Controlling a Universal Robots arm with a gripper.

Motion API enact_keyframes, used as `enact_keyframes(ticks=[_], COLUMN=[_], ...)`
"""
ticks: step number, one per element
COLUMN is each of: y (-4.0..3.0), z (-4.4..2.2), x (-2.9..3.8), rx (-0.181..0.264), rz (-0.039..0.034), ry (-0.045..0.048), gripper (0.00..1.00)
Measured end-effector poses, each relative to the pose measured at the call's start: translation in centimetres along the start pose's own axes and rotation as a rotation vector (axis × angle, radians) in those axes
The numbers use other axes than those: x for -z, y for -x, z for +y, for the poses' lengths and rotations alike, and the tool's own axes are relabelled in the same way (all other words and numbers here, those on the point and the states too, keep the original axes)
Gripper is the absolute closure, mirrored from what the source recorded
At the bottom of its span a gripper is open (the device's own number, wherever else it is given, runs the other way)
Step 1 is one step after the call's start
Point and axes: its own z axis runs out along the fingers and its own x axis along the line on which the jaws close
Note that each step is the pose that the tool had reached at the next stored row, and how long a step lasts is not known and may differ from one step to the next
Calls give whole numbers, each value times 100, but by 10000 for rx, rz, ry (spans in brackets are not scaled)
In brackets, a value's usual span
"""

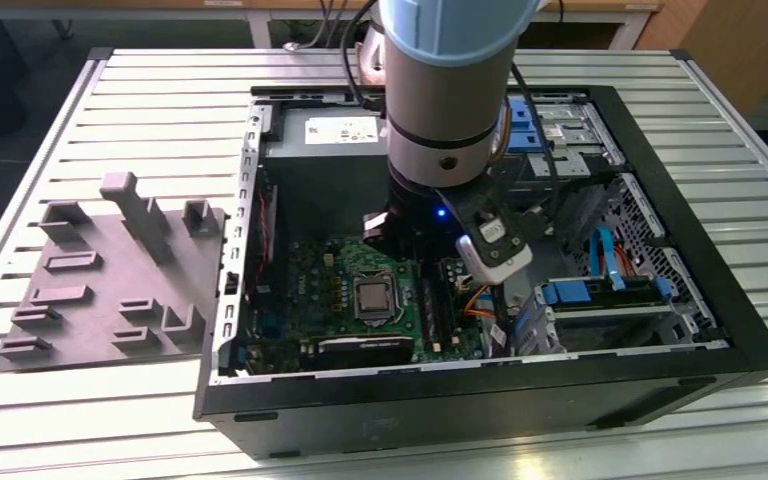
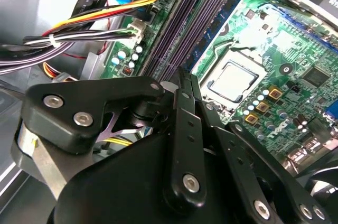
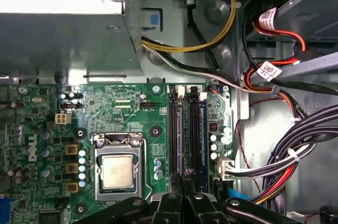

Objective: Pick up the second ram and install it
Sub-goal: 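Insert the second ram into the second slot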

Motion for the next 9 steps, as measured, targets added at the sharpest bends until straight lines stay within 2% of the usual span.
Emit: enact_keyframes(ticks=[4,9], y=[12,33], z=[1,0], x=[-5,-10], rx=[-4,-6], rz=[2,3], ry=[56,76], gripper=[89,89])
